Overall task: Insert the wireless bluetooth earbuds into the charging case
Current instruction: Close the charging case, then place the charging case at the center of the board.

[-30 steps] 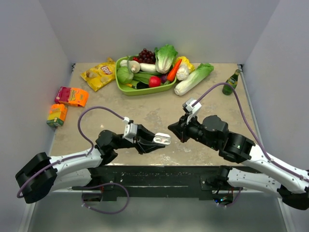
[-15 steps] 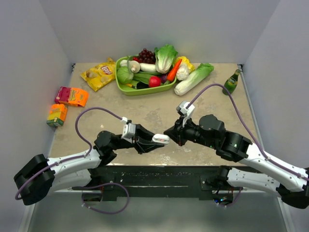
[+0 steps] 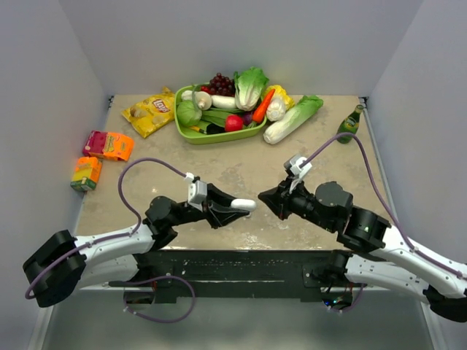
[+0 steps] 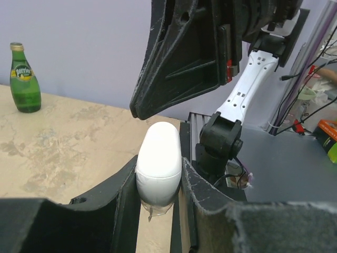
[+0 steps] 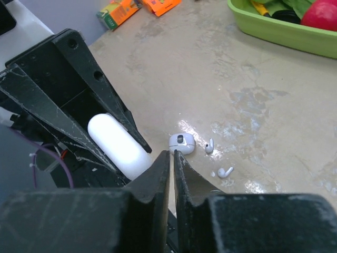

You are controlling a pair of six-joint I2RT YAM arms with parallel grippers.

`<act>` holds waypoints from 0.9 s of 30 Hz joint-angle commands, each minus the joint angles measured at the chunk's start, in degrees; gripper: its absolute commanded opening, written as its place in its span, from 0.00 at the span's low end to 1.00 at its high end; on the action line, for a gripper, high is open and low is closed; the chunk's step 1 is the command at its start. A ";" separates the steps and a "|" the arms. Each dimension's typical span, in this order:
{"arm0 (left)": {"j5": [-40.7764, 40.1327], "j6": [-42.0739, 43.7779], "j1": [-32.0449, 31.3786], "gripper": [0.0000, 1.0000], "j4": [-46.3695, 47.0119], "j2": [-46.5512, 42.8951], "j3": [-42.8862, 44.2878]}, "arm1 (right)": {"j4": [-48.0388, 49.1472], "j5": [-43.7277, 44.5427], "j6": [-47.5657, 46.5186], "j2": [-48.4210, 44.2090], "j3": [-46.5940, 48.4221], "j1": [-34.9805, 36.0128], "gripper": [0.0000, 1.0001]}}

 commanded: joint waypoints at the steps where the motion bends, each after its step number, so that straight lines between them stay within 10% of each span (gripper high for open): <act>1: -3.01 -2.10 -0.17 0.00 1.72 2.41 1.89 | 5.37 6.18 2.59 -0.37 -2.91 -0.07 0.16; 7: -29.80 -7.19 2.19 0.00 -25.23 5.75 12.16 | 3.35 24.30 12.17 -1.15 -7.91 -0.07 0.37; 13: -22.01 -17.13 17.73 0.00 -40.10 21.29 26.64 | 8.98 16.49 15.35 2.17 -14.95 -0.07 0.47; 27: -28.15 -15.37 20.48 0.01 -52.17 42.40 35.29 | 7.23 13.24 14.48 2.80 -16.98 -0.07 0.50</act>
